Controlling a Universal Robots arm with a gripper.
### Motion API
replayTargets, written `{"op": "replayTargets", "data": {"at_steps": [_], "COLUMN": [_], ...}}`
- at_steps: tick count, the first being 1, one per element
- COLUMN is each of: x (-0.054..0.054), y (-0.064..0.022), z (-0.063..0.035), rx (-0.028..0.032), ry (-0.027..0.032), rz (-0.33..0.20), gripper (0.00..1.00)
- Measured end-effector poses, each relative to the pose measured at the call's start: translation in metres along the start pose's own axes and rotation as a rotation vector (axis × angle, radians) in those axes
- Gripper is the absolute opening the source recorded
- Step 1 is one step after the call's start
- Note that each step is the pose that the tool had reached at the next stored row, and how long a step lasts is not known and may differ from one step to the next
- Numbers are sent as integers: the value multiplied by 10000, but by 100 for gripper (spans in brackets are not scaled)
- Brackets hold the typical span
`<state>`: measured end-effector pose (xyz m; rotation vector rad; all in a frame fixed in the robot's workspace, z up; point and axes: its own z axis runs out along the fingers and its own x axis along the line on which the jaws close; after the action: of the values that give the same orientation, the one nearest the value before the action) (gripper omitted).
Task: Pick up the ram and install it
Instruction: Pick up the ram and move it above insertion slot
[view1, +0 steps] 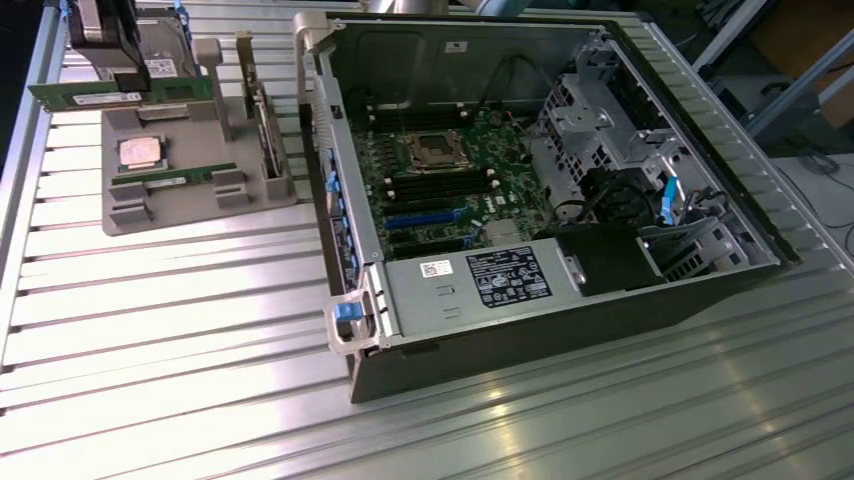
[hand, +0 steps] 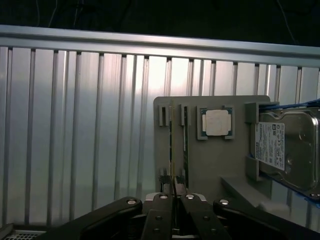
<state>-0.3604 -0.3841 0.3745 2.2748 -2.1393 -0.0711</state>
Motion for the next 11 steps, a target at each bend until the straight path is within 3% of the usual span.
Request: {"op": "replayTargets", "data": {"at_steps": [2, 11], "x": [-2, -6], "y": [4, 14], "z": [-98, -308], "rx": [0, 0], "ry": [0, 0], "rz": [0, 0], "gripper": [12, 12]}}
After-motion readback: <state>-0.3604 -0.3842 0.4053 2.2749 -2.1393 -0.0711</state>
